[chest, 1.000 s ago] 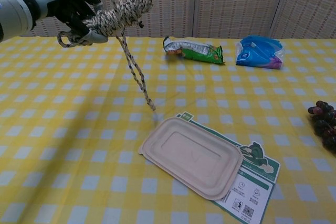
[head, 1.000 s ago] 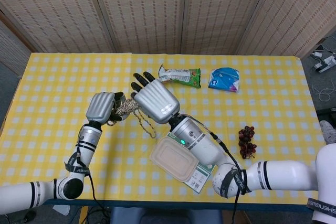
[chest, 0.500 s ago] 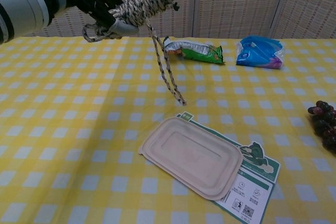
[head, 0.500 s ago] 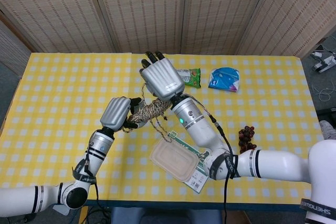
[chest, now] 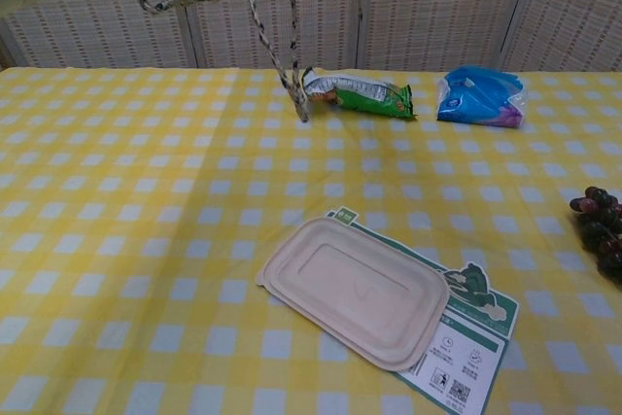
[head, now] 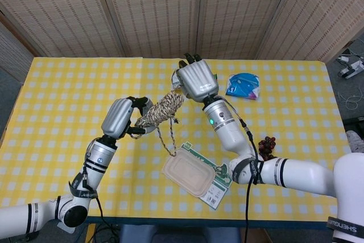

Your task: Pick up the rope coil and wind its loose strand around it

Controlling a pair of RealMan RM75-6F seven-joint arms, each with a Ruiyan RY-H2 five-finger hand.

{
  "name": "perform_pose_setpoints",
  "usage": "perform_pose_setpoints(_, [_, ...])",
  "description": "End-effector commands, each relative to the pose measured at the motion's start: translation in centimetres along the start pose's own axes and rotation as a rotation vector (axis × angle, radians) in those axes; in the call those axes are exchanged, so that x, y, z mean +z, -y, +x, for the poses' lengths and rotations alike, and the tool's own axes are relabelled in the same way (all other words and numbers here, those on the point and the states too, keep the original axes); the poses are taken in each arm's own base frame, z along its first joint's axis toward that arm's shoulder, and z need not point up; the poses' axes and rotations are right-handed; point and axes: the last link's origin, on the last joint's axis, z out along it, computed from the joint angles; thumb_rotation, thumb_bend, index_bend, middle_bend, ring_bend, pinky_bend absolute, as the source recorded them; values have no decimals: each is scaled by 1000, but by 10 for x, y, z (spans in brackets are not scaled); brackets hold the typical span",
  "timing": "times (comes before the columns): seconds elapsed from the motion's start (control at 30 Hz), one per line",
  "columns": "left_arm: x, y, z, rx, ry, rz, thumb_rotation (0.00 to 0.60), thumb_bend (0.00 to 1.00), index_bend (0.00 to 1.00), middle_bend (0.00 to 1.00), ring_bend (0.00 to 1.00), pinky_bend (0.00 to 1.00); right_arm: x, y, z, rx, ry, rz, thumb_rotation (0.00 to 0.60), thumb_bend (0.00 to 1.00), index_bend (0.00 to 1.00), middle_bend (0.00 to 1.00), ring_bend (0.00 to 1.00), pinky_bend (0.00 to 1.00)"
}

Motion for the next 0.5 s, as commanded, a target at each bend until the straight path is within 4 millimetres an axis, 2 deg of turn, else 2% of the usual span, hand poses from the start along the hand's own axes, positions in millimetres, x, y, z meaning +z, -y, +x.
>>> perform_pose_setpoints(0.03, [0,3,13,-18,-31,9,600,246,773,747,573,446,-4,-14,-13,-6,27,-23,600,448,603,355,158,214])
perform_pose_setpoints(0.37, [8,13,45,-158,-108,80,600,246,773,747,573,446,-24,-50,-57,-80,115,-54,600,449,604,355,158,214])
perform_pose_setpoints(0.5, [10,18,51,-157,-124,104,600,246,773,747,573,446,-34,-54,-71,-83,147,-42,600,448,606,355,158,214])
